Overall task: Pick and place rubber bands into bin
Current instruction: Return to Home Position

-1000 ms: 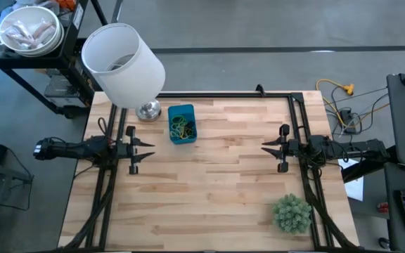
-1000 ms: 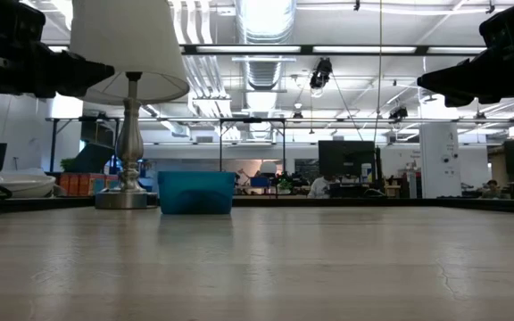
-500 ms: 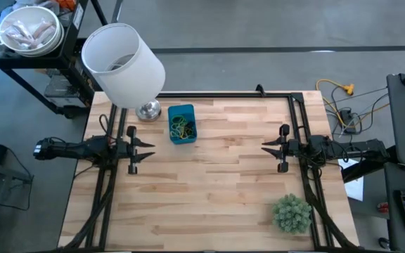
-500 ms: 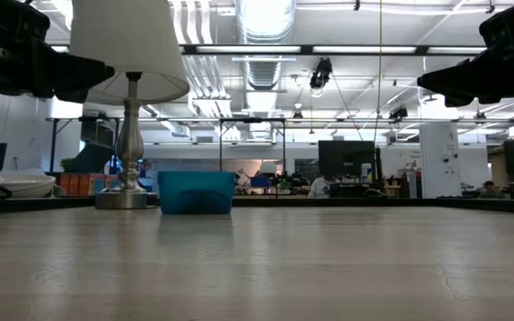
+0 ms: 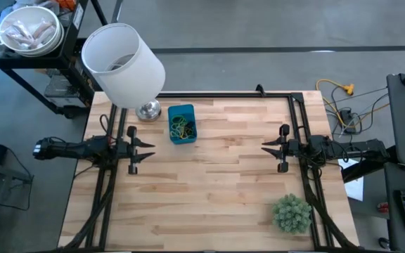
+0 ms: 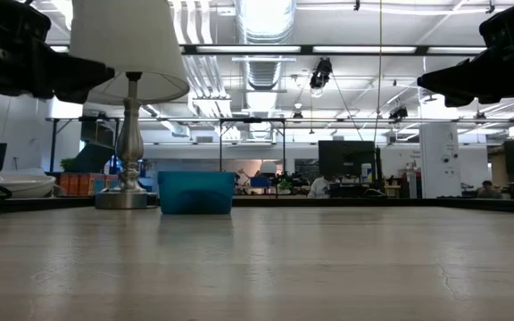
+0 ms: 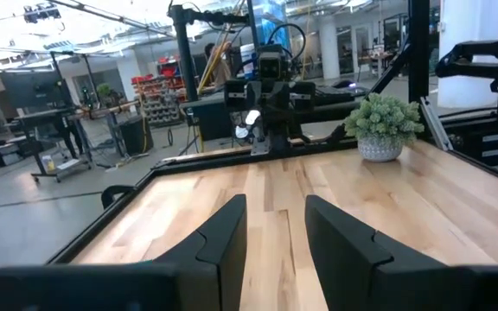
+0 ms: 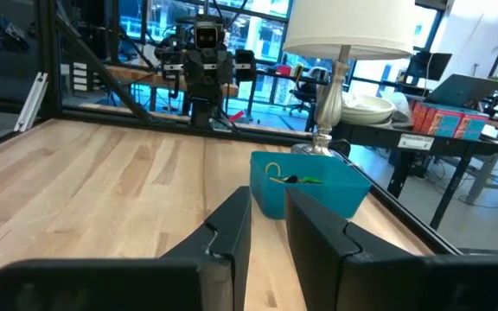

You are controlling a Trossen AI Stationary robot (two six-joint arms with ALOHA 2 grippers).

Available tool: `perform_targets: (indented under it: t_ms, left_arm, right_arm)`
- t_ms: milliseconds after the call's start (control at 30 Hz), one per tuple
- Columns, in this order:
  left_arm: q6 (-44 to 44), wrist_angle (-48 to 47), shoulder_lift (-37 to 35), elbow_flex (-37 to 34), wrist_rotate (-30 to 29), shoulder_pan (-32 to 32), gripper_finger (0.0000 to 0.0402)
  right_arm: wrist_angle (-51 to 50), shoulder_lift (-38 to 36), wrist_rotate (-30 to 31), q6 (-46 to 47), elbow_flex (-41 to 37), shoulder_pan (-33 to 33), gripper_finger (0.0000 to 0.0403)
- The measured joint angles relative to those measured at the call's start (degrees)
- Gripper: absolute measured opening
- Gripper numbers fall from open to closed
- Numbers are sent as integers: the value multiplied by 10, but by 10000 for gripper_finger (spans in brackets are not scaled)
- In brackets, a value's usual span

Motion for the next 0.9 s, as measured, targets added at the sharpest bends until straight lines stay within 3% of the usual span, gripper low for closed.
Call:
perform_targets:
  t_ms: [900]
  left_arm:
    - [0, 1, 16, 0, 0, 0, 105]
  right_arm:
    - [0, 0, 0, -1, 0, 0, 68]
